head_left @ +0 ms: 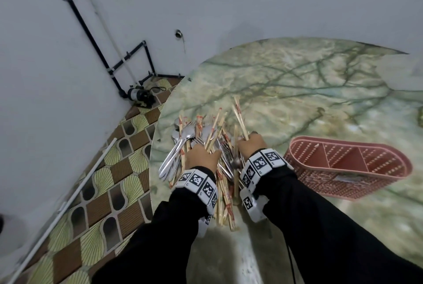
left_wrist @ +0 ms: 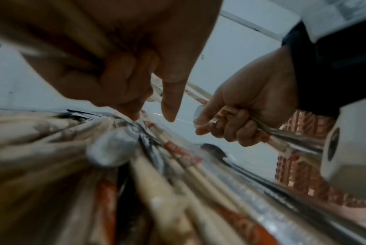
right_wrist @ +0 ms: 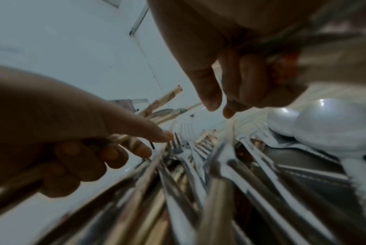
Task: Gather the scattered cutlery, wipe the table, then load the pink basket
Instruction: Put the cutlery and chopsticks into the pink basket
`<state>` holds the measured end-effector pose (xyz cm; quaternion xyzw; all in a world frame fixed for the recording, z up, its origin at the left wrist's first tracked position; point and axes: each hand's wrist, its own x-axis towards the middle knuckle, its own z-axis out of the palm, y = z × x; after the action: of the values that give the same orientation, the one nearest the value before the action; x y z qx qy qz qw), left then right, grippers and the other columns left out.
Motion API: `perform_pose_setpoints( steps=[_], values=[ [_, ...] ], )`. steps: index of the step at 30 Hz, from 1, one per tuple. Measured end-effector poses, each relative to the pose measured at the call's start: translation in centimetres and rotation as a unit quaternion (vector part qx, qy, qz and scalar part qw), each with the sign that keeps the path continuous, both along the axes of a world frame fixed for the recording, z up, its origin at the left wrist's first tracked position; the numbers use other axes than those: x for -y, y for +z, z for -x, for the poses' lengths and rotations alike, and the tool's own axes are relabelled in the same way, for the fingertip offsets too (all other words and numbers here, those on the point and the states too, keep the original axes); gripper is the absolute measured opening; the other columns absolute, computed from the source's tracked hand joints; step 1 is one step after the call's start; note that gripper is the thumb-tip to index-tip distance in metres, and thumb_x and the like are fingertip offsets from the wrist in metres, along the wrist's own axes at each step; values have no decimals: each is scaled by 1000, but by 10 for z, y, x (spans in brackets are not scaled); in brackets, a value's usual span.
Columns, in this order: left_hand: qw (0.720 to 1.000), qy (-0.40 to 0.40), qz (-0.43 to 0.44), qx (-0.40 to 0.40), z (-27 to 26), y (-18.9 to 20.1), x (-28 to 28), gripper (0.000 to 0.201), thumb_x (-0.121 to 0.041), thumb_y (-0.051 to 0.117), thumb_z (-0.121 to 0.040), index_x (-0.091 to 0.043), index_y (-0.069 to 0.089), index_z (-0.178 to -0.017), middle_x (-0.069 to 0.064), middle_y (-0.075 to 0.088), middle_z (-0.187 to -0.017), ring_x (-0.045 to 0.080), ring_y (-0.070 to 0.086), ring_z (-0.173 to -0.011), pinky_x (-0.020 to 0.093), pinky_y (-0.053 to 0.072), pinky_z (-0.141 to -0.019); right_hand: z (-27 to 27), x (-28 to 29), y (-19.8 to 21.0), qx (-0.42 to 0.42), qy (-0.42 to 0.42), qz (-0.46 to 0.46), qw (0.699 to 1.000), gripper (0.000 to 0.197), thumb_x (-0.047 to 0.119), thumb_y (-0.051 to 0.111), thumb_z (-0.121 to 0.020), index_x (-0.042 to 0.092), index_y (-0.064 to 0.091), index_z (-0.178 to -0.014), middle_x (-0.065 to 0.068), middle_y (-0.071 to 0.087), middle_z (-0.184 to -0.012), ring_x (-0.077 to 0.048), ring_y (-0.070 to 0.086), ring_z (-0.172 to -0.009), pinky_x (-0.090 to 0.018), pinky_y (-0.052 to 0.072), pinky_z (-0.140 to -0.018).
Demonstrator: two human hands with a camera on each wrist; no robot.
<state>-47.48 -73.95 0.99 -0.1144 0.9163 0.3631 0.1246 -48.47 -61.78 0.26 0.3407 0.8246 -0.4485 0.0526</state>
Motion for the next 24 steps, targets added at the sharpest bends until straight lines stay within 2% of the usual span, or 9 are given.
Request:
perform_pose_setpoints(
  steps=[3,8,12,14,16,18,20,22,24],
  values=[
    [999,-20,41,-5,4,-5,-3,39,-36,61,-87,-4,51,-106,13,60,-103,29,59,-92,30,43,-69,6,1,-2,38,21,-24,999,43,38,65,-79,1,49,-93,-14,61,-95,-31,60,-90,-34,51,-79],
    [998,-29,55,2,9,-8,-4,30,-32,60,-87,-4,53,-95,7,54,-86,29,60,-87,28,42,-66,9,0,0,49,42,-81,995,41,22,71,-78,8,37,-62,-10,54,-79,-26,58,-76,-31,52,-73],
    [999,-31,38,1,11,-11,-3,31,-28,56,-88,-10,43,-66,5,46,-67,27,51,-70,28,39,-62,8,-2,0,41,58,-79,994,43,19,67,-81,12,30,-60,-9,51,-78,-27,55,-75,-33,50,-72],
    [999,-35,20,4,12,-11,-1,35,-26,53,-89,-12,41,-60,3,43,-61,25,49,-67,27,38,-60,7,-2,0,38,66,-74,994,43,22,63,-85,13,28,-61,-8,50,-75,-29,57,-78,-35,51,-74],
    [999,-42,-4,9,11,-12,3,31,-25,51,-91,-8,50,-65,4,47,-63,24,50,-66,25,36,-56,5,-3,-1,34,68,-69,995,37,27,58,-89,9,35,-66,-9,51,-72,-28,55,-76,-34,49,-68],
    [999,-40,-36,5,9,-11,7,29,-27,49,-94,-3,60,-82,7,54,-71,21,51,-64,25,39,-56,4,-4,1,26,61,-56,996,24,23,57,-90,-1,53,-88,-15,59,-86,-29,59,-80,-29,42,-63],
    [997,-26,-69,-19,6,-8,10,28,-27,46,-96,-3,60,-94,9,58,-81,19,51,-65,28,43,-64,2,-6,5,8,46,-44,998,26,16,56,-90,-5,58,-105,-19,64,-99,-32,62,-89,-28,42,-64],
    [996,-7,-83,-41,3,-1,11,28,-24,42,-97,-2,58,-105,12,59,-91,24,56,-77,31,47,-73,1,-9,10,-30,35,-37,998,24,14,54,-91,-4,61,-105,-19,66,-100,-30,61,-85,-28,43,-65],
    [993,6,-96,-61,2,6,13,28,-22,39,-99,-2,54,-110,13,60,-98,23,59,-79,26,50,-71,-1,-10,16,-87,27,-39,995,19,12,53,-91,-2,61,-101,-15,63,-92,-24,54,-76,-26,39,-64]
  ],
)
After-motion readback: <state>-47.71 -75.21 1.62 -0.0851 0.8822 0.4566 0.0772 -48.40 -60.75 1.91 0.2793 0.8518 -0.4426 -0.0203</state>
